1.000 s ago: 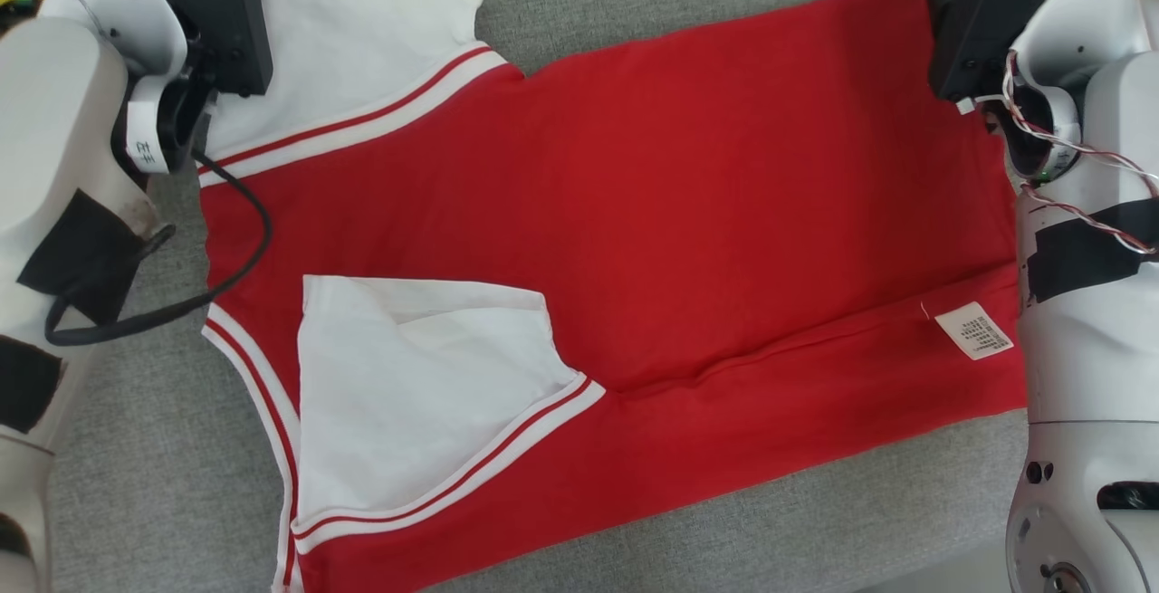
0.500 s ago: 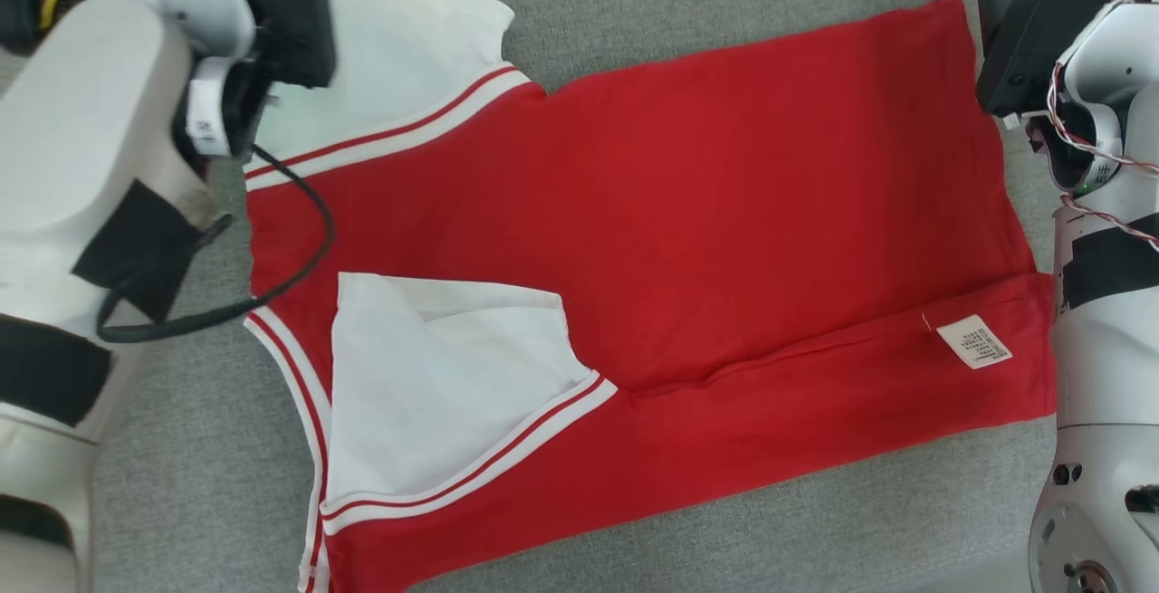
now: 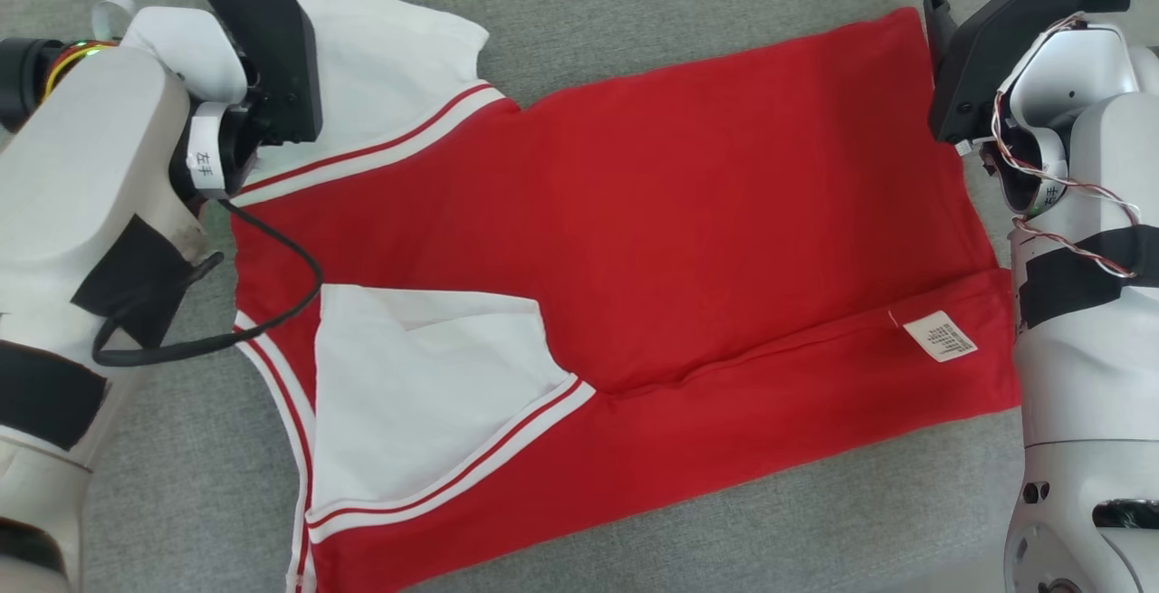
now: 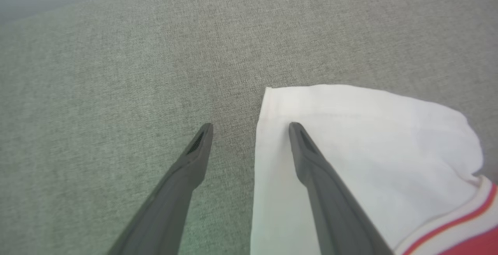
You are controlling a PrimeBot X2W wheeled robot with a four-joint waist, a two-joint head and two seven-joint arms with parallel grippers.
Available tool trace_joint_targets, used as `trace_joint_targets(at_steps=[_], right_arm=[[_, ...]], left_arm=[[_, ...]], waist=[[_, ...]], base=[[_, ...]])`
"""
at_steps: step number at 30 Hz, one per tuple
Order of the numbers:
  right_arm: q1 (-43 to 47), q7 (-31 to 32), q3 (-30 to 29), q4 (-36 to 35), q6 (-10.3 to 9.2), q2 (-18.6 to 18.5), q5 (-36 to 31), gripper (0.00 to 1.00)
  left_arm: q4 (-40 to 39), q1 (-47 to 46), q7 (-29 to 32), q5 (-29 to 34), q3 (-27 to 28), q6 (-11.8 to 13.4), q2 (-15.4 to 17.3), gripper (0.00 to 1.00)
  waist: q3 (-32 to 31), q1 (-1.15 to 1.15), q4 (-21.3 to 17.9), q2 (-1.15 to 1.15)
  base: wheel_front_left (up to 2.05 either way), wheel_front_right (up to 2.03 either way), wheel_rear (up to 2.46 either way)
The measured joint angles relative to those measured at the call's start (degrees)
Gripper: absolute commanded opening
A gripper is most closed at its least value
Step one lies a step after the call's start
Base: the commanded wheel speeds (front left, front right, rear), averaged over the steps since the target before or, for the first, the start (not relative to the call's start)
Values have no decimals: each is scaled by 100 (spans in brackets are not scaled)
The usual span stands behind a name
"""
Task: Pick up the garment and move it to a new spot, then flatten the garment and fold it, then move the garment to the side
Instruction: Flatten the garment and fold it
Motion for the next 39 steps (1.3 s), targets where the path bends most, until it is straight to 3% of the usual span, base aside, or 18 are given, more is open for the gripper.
trace_joint_targets(at_steps=[17, 26, 27, 28, 29, 35, 39], right_arm=[[40, -65, 325, 162, 0, 93, 60, 100], [14, -133, 502, 176, 0, 86, 219, 100], [14, -135, 504, 168, 0, 81, 227, 100], [12, -146, 503, 158, 0, 67, 242, 100], [9, -147, 497, 148, 0, 45, 258, 100], [-30, -148, 449, 98, 0, 18, 267, 100], [-129, -148, 470, 85, 0, 70, 257, 100]], left_arm=[[410, -82, -58, 85, -56, 88, 120, 100], [604, -165, -99, 108, -62, 16, 151, 99], [627, -183, -41, 108, -76, 14, 145, 74], [654, -214, 66, 97, -89, -4, 134, 25], [661, -247, 186, 57, -94, -10, 124, 0], [500, -322, 681, -97, -100, -11, 102, 0], [318, -287, 662, -127, -99, 9, 162, 0]], waist=[[-18, 0, -317, 0], [110, 1, -449, 0], [128, 1, -456, 0], [149, 0, -459, -1], [172, 0, -458, -1], [229, 0, -358, 0], [223, 1, -315, 0]], base=[[0, 0, 0], [0, 0, 0], [0, 0, 0], [0, 0, 0], [0, 0, 0], [0, 0, 0], [0, 0, 0]])
